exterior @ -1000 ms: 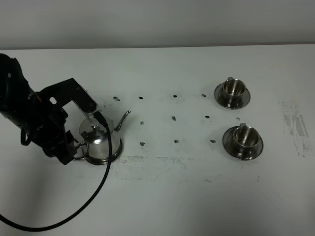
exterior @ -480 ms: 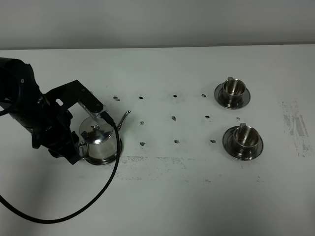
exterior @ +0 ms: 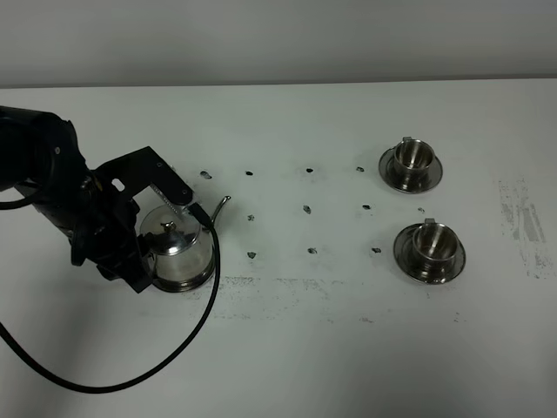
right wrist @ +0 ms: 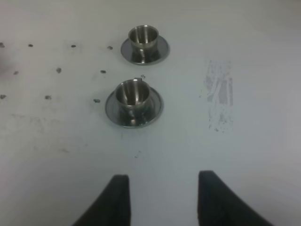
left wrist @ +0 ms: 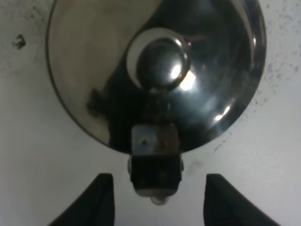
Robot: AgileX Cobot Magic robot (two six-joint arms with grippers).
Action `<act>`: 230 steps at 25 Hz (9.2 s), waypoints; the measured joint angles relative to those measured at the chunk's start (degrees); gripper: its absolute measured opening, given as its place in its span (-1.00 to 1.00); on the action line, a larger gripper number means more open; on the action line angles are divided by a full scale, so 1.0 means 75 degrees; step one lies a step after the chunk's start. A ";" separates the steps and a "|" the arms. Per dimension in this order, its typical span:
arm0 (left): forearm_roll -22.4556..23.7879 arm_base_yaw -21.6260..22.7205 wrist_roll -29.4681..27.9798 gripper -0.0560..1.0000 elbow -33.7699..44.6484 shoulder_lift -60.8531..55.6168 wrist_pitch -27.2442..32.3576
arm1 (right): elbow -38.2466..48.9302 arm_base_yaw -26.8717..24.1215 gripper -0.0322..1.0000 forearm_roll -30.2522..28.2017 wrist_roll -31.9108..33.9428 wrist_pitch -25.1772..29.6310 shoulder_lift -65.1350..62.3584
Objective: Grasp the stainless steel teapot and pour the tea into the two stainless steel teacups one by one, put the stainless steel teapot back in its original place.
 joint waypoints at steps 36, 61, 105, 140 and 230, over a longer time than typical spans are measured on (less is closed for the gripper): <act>0.0262 -0.0153 -0.0680 -0.09 0.0000 0.0611 -0.0592 | 0.0000 0.0000 -0.30 0.0000 -0.0001 0.0000 0.0000; 0.0324 -0.0153 -0.0551 -0.55 0.0009 -0.0423 -0.0566 | 0.0000 0.0000 -0.30 0.0000 -0.0001 0.0000 0.0000; 0.1947 -0.2223 0.1749 -0.55 -0.9527 0.5419 0.1741 | 0.0000 0.0000 -0.30 0.0000 -0.0001 0.0000 0.0000; 0.3267 -0.2684 0.0972 -0.55 -0.9536 0.5500 0.1582 | 0.0000 0.0000 -0.30 0.0000 0.0005 0.0000 0.0000; 0.6432 -0.3466 0.1063 -0.55 -1.0797 0.6909 0.1160 | 0.0000 0.0000 -0.30 0.0000 0.0003 0.0000 0.0000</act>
